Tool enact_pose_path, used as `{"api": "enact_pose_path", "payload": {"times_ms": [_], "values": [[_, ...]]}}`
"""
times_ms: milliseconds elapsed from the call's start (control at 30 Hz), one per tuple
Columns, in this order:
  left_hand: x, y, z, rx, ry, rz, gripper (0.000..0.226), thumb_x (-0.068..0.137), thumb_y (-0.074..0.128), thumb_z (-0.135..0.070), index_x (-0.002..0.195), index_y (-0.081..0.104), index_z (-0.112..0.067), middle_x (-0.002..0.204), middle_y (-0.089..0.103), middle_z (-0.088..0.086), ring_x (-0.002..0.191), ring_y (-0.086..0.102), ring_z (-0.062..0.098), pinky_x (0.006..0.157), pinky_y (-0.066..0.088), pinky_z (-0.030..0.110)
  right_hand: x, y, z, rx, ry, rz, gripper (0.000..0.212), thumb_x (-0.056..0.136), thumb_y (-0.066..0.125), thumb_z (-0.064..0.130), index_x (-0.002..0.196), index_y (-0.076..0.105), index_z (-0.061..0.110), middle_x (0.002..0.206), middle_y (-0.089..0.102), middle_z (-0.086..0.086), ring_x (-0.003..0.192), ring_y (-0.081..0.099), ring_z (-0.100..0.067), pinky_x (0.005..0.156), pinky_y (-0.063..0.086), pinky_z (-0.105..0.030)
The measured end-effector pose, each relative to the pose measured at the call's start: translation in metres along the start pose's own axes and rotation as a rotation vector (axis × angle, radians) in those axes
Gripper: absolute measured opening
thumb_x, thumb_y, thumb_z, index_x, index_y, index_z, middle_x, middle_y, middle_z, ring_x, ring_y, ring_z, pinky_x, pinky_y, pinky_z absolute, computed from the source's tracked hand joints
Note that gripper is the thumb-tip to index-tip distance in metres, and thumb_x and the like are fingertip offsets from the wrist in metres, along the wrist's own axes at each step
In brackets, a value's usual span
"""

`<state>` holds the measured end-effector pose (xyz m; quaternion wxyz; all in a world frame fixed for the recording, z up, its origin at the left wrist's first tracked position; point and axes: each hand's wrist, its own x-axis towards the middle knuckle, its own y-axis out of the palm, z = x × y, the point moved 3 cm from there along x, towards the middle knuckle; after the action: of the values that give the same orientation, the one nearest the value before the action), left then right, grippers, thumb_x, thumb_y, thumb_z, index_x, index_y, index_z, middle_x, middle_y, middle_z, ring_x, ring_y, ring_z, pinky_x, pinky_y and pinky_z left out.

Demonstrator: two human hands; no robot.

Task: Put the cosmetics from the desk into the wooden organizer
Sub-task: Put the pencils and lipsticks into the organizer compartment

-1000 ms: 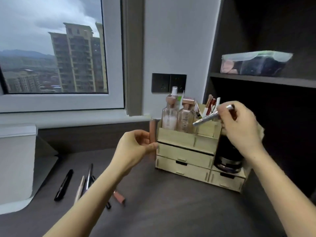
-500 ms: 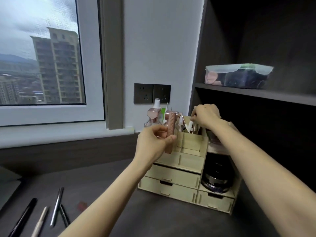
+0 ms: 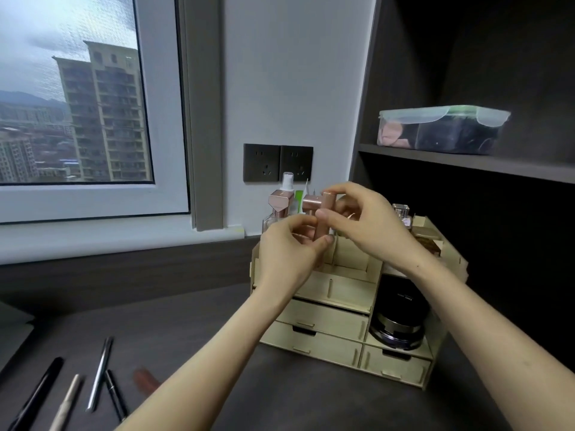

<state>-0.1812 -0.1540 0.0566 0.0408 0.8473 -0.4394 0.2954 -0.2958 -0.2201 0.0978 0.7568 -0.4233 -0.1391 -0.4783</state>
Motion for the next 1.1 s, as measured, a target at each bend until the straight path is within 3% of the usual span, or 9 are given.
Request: {"api": "enact_pose_path", "payload": {"times_ms": [100,200,333,433,567,833,1000,1100], "values": [[0.001,0.003,-0.006,-0.003,0.032,0.007,0.026,0.072,0.077,-0.020,0.098,0.071,-0.019,0.078,0.068,-0.003,0.074,0.062,0.013,0.077,0.054,0.030,0.002,-0.002,0.000,-0.031,0.021,-0.076,0.021,0.081,0.070,0.023,0.099,0.062,0.017,0.078,0.067,-0.015,0.066,0.052,-0.011,0.068,0.048,-0.032],[0.002,-0.001,-0.002,0.006,0.032,0.021,0.026,0.074,0.075,-0.023,0.099,0.070,-0.021,0.085,0.070,-0.003,0.082,0.064,0.013,0.079,0.055,0.032,0.016,-0.023,-0.009,-0.008,0.041,-0.218,0.024,0.082,0.068,0.016,0.104,0.059,0.015,0.074,0.064,-0.009,0.067,0.056,-0.015,0.068,0.052,-0.037],[0.001,-0.019,0.009,0.024,0.038,-0.056,0.010,0.079,0.070,-0.023,0.088,0.068,-0.026,0.078,0.068,-0.011,0.071,0.061,0.000,0.069,0.051,0.018,0.042,-0.052,-0.031,-0.363,0.076,-0.446,0.028,0.083,0.067,0.020,0.106,0.053,0.013,0.081,0.059,-0.001,0.074,0.054,-0.015,0.068,0.046,-0.029],[-0.004,-0.034,0.022,0.056,0.013,-0.105,0.008,0.080,0.067,-0.019,0.079,0.067,-0.027,0.071,0.067,-0.014,0.065,0.059,-0.004,0.060,0.045,0.005,0.059,-0.049,-0.054,-0.544,0.129,-0.390,0.027,0.086,0.065,0.018,0.106,0.050,0.009,0.098,0.064,-0.010,0.088,0.058,-0.026,0.071,0.041,-0.029],[-0.014,-0.058,0.044,0.111,-0.057,-0.150,0.009,0.079,0.066,-0.014,0.080,0.070,-0.022,0.072,0.068,-0.012,0.069,0.062,0.003,0.063,0.047,0.017,0.071,-0.037,-0.075,-0.761,0.170,-0.266,0.030,0.086,0.065,0.017,0.107,0.047,0.004,0.100,0.065,-0.019,0.092,0.060,-0.038,0.071,0.047,-0.039],[-0.040,-0.122,0.090,0.247,-0.189,-0.253,0.019,0.079,0.064,-0.011,0.072,0.068,-0.028,0.072,0.069,-0.015,0.073,0.064,0.003,0.060,0.043,0.020,0.075,-0.019,-0.081,-1.179,0.272,0.005,0.031,0.080,0.068,0.040,0.095,0.065,0.014,0.090,0.070,-0.003,0.085,0.065,-0.024,0.061,0.039,-0.026],[-0.053,-0.144,0.108,0.276,-0.244,-0.271,0.022,0.079,0.064,-0.008,0.070,0.068,-0.028,0.072,0.069,-0.013,0.073,0.063,0.004,0.060,0.043,0.021,0.067,-0.015,-0.089,-1.408,0.275,0.137,0.038,0.084,0.058,0.035,0.115,0.056,0.013,0.098,0.069,-0.002,0.096,0.062,-0.023,0.083,0.036,-0.032],[-0.061,-0.158,0.116,0.301,-0.276,-0.282,0.022,0.078,0.064,-0.008,0.069,0.068,-0.028,0.071,0.069,-0.010,0.073,0.064,0.007,0.061,0.043,0.023,0.061,-0.015,-0.077,-1.448,0.245,0.092,0.026,0.088,0.054,0.034,0.106,0.063,0.017,0.094,0.069,0.000,0.096,0.057,-0.022,0.083,0.034,-0.033]]}}
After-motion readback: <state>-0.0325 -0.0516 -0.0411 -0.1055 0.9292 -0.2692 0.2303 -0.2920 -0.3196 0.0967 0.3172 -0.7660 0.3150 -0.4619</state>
